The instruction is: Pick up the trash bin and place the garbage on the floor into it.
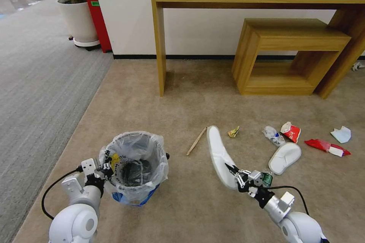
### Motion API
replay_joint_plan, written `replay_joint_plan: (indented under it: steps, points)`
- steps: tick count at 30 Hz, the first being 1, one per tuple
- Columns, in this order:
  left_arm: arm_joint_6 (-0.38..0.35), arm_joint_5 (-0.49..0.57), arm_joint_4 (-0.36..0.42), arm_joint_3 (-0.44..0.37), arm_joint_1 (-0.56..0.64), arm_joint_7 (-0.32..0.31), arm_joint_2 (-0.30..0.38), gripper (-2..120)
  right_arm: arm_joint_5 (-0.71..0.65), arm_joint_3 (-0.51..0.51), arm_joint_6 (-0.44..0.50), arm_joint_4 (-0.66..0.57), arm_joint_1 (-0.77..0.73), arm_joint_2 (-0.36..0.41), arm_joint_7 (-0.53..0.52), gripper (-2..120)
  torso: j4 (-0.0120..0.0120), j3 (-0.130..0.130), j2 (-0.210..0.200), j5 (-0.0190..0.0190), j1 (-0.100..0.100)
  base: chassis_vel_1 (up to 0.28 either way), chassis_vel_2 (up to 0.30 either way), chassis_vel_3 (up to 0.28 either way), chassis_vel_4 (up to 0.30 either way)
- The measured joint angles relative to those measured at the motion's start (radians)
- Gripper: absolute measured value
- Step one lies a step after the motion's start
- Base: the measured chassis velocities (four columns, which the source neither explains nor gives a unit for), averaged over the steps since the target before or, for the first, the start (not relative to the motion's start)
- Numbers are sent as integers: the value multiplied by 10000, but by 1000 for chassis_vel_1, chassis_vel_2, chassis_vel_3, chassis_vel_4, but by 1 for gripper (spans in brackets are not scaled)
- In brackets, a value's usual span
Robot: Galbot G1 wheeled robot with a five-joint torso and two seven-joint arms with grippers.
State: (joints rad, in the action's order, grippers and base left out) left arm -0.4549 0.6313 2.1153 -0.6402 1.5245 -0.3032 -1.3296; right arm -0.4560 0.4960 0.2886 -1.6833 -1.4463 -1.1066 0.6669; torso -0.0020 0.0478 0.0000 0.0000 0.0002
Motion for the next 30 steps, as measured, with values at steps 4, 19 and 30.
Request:
replay_joint_plan:
  steps: [4,19,30]
  points:
    - [1,-76,0,32,12,61,-3,3,-209,6,108,-214,12,6,603,0,0,0,0,0,0,0,0,0,0]
    - [37,-481,-134,329,78,296,1,3,-626,-280,251,-1128,211,136,953,0,0,0,0,-1,0,0,0,0,0]
    - [130,-791,-279,636,101,468,40,3,-866,-798,162,-1663,596,167,878,0,1,0,0,0,0,0,0,0,0]
